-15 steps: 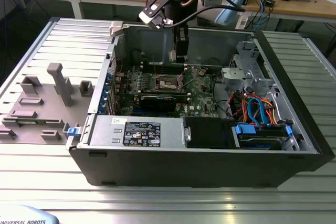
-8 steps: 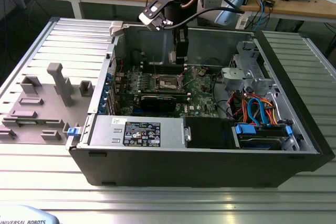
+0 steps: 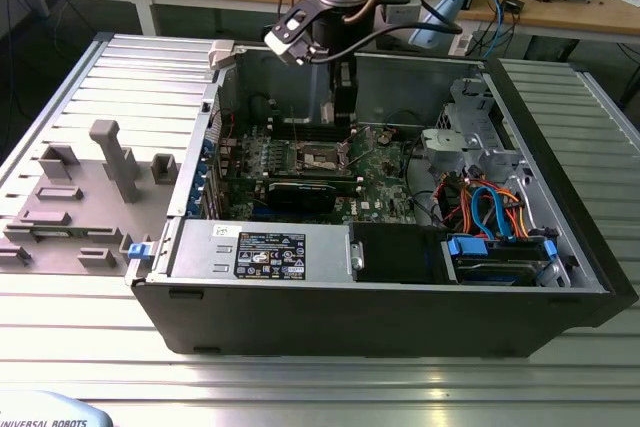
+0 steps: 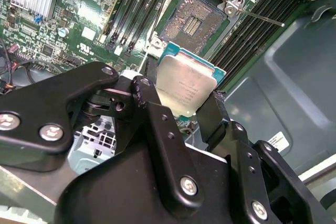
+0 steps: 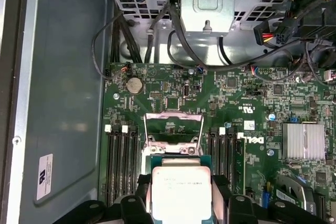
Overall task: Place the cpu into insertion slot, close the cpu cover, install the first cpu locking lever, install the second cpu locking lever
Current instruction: 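Place the cpu into insertion slot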
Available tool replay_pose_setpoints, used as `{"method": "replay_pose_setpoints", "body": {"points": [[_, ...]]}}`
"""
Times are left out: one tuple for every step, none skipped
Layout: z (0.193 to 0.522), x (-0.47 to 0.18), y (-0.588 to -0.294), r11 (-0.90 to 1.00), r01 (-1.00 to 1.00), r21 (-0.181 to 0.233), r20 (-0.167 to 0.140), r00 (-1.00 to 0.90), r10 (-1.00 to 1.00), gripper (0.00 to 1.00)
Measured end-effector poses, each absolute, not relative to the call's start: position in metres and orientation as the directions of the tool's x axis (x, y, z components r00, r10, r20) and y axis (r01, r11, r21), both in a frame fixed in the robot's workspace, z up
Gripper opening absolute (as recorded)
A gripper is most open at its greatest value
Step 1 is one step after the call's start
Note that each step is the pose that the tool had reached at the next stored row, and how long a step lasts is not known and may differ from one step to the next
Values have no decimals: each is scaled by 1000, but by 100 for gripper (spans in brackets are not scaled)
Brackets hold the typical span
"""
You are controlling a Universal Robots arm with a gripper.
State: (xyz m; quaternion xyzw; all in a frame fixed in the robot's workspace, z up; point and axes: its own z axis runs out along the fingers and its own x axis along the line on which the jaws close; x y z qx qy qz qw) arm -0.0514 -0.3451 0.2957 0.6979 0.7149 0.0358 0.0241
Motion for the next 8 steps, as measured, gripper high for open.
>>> {"method": "replay_pose_setpoints", "body": {"points": [[295,-52,-345,17,996,85,15,-19,1000,54],[295,-52,-345,14,996,85,15,-15,1000,54],[294,-53,-345,12,996,85,15,-14,1000,54],[294,-54,-345,12,996,85,15,-13,1000,54],[294,-54,-345,11,996,85,15,-13,1000,54],[293,-55,-345,12,996,85,15,-13,1000,54],[293,-55,-345,11,996,85,15,-13,1000,54],[292,-55,-345,11,996,85,15,-13,1000,54]]}}
